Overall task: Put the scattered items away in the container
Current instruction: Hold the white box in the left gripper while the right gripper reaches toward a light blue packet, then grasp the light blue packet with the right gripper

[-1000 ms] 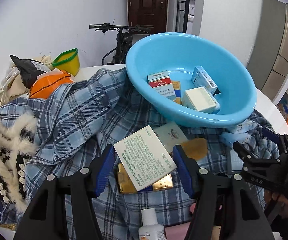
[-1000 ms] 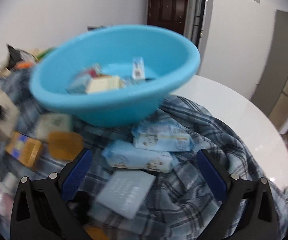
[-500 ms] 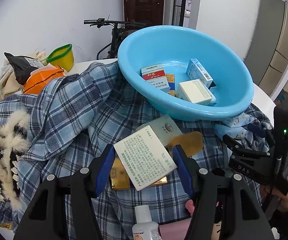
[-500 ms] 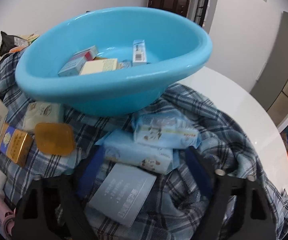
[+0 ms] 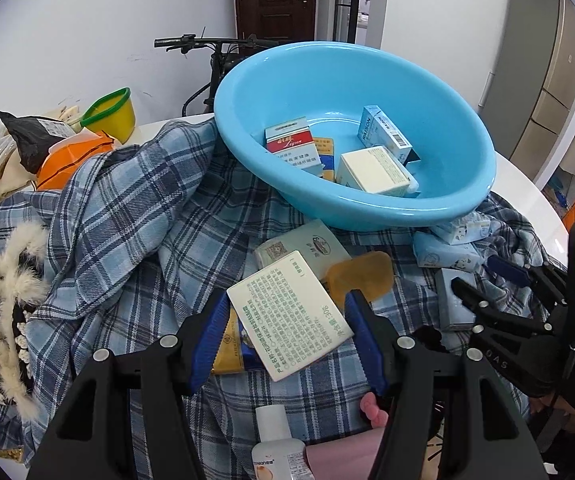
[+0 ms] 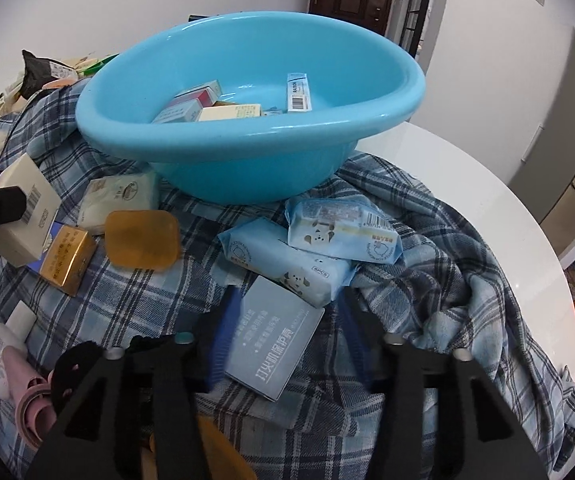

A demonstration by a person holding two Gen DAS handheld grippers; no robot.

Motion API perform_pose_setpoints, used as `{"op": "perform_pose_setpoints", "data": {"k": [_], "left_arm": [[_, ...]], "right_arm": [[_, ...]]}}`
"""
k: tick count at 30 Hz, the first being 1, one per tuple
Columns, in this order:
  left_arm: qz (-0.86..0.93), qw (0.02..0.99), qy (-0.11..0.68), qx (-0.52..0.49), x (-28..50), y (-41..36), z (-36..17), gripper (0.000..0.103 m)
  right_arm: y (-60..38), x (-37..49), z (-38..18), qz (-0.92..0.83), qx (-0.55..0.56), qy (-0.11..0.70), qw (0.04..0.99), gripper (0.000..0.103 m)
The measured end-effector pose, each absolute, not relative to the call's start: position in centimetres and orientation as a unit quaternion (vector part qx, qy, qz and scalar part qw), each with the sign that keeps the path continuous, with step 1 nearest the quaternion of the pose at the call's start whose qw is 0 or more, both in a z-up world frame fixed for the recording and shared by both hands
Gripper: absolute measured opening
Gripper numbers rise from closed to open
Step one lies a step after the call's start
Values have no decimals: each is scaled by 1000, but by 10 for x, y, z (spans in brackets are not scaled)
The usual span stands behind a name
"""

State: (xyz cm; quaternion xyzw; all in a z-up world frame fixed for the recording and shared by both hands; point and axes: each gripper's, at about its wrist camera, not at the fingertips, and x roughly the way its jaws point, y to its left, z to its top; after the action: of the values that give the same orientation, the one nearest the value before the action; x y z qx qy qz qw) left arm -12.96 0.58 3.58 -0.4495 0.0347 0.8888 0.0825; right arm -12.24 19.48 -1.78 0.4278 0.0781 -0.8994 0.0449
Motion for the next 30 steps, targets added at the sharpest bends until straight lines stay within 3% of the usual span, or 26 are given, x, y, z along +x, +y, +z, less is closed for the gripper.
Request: {"op": "perform_pose_setpoints", "data": {"k": [1, 9, 11, 16, 19, 25, 27, 28, 29, 30], "left_arm": [[889, 83, 35, -449, -129, 6, 36, 62], [888, 83, 38, -450, -129, 7, 37, 62], [888, 83, 39, -450, -129, 7, 37, 62], [886, 87, 41, -453, -130, 10, 34, 62], [885, 88, 42, -455, -131, 12, 33, 62], [885, 90, 44, -455, -131, 14, 33, 62], [885, 90, 43, -455, -130, 14, 33, 62], [885, 90, 43, -455, -130, 14, 33, 62], [885, 90, 44, -456, -130, 14, 33, 62], [884, 90, 44, -456, -130, 15, 33, 62]], "right_arm": [[195, -126, -19, -900, 429, 74, 41, 72], [195, -148, -32, -893, 445, 49, 45, 71], [195, -145, -29, -897, 438, 52, 42, 35], [186, -125, -19, -893, 435, 78, 80, 16], [176, -105, -10, -892, 429, 94, 110, 14], [164, -84, 2, -889, 417, 118, 145, 17], [166, -85, 2, -891, 416, 119, 138, 34], [169, -91, -1, -892, 416, 117, 130, 53], [171, -97, -4, -894, 415, 112, 125, 61], [173, -102, -7, -896, 415, 107, 121, 61]]}}
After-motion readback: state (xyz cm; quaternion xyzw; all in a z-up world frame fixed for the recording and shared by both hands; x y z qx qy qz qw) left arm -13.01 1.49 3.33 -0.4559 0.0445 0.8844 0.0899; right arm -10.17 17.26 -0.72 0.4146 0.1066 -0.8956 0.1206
